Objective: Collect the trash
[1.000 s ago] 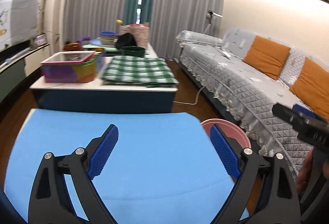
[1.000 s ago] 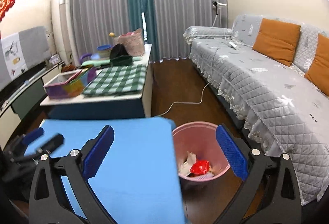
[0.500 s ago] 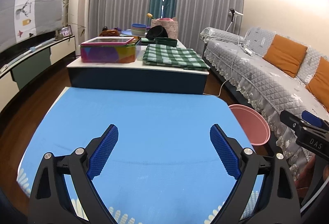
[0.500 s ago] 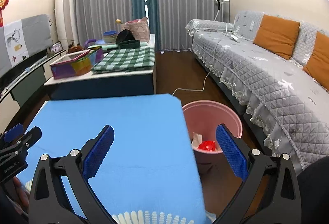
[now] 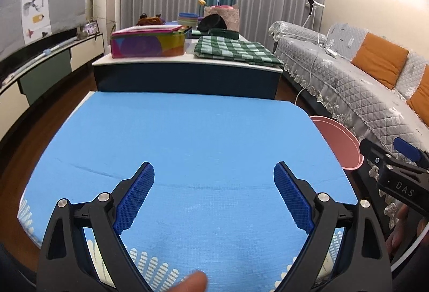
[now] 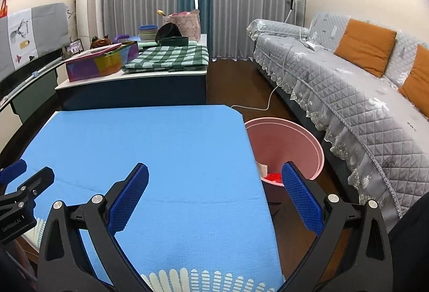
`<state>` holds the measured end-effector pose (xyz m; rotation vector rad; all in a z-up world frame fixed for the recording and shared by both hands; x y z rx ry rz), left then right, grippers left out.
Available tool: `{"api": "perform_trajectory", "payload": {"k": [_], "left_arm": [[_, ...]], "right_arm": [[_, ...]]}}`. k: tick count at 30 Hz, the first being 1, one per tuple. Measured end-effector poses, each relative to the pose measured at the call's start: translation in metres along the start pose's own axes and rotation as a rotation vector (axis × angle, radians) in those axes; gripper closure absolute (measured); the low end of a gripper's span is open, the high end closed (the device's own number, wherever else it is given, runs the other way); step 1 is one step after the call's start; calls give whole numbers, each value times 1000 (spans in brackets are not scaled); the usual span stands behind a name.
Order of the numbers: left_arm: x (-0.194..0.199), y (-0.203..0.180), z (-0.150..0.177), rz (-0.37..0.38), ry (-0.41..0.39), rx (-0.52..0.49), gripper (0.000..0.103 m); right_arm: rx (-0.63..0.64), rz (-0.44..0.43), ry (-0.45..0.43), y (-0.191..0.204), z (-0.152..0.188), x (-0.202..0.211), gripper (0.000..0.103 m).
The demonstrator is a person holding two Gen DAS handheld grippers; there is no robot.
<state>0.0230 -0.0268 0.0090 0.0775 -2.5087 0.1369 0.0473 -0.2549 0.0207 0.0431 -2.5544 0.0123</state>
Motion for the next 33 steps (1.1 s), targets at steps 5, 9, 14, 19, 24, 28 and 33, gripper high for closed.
{"api": "perform_trajectory", "payload": {"k": [5, 9, 14, 19, 24, 28, 33], "left_arm": [[-5, 4, 3, -9, 18, 17, 11], [-6, 3, 5, -13, 28, 20, 8], [-7, 2, 6, -10, 35, 20, 8], [-7, 0, 7, -6, 38, 14, 8], [-7, -2, 7, -3, 37, 13, 8], [-8, -3, 7, -1, 38, 10, 8], [-8, -5, 8, 1, 38, 10, 8]], "right_arm": [[-3, -5, 9, 1, 0, -2, 5], [0, -11, 19, 3, 2, -4, 5], [3, -12, 19, 3, 2, -5, 5], [8, -10, 18, 3, 1, -6, 5], [10, -7, 16, 3, 2, -5, 5], [10, -7, 17, 2, 2, -5, 5], [9, -8, 17, 2, 2, -5, 5]]}}
Point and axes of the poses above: each gripper's, at about its wrist camera, not at the fingertips, and x roughly against the way its jaws point, y to its left, z to its underside, the point moved 6 cm from there along -x, roughly the way its jaws point, and after that the axes turned 1 degree about -z, right-handed, at the moved point
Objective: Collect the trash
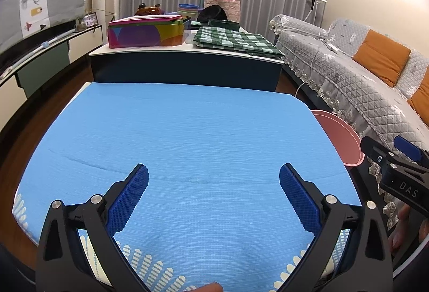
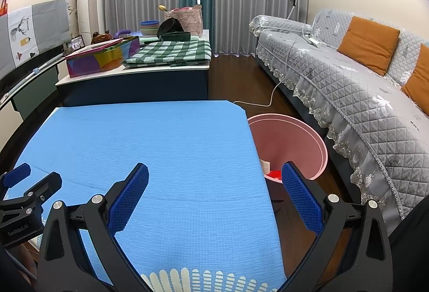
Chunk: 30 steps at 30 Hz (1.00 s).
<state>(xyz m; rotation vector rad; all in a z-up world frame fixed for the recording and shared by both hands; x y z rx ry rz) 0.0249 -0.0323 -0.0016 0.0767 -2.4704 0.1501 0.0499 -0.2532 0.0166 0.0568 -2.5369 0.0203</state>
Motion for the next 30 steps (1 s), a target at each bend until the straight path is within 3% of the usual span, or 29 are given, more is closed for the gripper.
{"api": "perform_trajectory", "payload": {"k": [30], "left_arm": [[-3, -6, 3, 16, 3, -19, 8]], "right_arm": [[-1, -1, 2, 0, 0, -1, 5]]}}
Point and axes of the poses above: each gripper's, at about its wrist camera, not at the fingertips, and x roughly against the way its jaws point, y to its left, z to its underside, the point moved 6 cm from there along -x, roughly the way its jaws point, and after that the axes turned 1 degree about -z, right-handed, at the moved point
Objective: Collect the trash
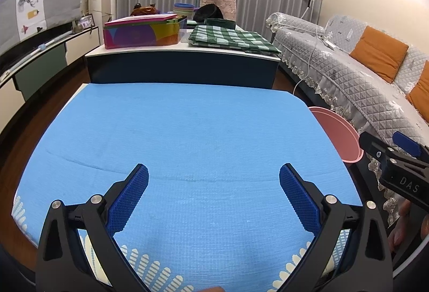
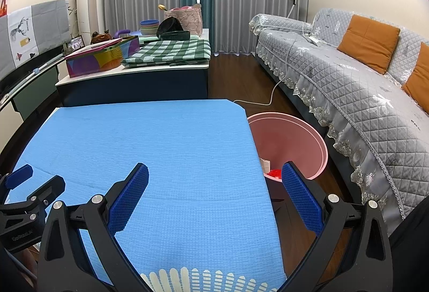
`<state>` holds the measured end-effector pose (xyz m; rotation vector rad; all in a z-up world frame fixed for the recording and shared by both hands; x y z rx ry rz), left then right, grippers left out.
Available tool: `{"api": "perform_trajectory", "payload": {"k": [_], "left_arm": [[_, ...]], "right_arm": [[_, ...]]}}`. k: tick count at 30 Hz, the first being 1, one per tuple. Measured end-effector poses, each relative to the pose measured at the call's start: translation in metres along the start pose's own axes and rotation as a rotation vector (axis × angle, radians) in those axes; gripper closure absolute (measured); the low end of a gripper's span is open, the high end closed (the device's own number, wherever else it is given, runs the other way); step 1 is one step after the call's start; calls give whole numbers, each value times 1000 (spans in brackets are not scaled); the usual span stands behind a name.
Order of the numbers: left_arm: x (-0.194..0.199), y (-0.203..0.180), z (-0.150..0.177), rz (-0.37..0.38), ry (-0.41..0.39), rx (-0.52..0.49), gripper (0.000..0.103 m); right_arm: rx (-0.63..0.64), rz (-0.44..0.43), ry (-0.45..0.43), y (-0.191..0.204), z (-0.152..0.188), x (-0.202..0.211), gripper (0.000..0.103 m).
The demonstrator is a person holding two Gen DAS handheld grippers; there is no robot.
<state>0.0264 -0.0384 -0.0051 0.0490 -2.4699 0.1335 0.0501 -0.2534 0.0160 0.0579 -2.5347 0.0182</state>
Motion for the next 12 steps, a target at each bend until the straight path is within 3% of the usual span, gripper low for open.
{"api": "perform_trajectory", "payload": {"k": [12], "left_arm": [[-2, 4, 0, -6, 17, 5, 8]], "right_arm": [[-2, 0, 0, 0, 0, 0, 5]]}}
Point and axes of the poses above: each gripper's, at about its wrist camera, not at the fingertips, and x roughly against the way its jaws point, y to its left, z to its underside, the point moved 6 cm from there along -x, roughly the way its jaws point, and after that the axes turned 1 degree about -z, right-handed, at the moved point
